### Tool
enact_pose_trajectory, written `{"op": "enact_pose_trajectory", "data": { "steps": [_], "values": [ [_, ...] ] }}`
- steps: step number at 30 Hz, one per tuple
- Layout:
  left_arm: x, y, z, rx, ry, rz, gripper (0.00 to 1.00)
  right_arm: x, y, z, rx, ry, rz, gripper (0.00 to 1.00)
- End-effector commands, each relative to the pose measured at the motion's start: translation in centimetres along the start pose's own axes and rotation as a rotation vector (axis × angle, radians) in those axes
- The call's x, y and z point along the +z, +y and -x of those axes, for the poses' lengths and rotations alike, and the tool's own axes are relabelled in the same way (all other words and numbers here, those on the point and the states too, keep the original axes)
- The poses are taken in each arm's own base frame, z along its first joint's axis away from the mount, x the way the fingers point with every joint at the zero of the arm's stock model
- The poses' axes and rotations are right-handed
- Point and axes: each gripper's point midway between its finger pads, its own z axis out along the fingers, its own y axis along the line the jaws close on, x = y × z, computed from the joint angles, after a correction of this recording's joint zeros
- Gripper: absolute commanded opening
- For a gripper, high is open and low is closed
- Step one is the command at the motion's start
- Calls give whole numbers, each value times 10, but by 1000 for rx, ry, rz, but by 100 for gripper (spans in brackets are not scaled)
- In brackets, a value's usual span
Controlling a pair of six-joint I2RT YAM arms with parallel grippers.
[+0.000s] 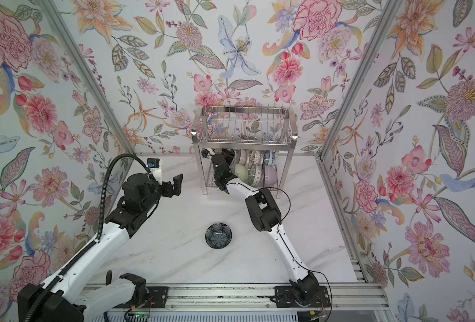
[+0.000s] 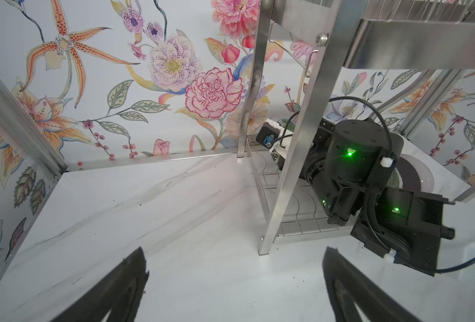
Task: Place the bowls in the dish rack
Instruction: 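Open the right gripper to release the green-leaf bowl in the rack, then withdraw the right gripper from the rack while the left moves toward the dark blue bowl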
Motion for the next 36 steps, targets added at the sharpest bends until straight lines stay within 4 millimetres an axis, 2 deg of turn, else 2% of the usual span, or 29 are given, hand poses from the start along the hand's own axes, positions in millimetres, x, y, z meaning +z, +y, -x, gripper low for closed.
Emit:
{"op": "enact_pose_trajectory", "data": {
  "steps": [1, 24, 36],
  "values": [
    [-5, 1, 1, -22, -11, -10, 99, -9, -43, 13, 79, -26, -56, 86],
    [-6, -1, 0, -34, -8, -21, 99, -38, -57, 17, 204, -116, 43, 100],
    [-2, 1, -5, -27, 15, -13, 99, -75, -69, 15, 282, -241, 99, 99]
  ]
}}
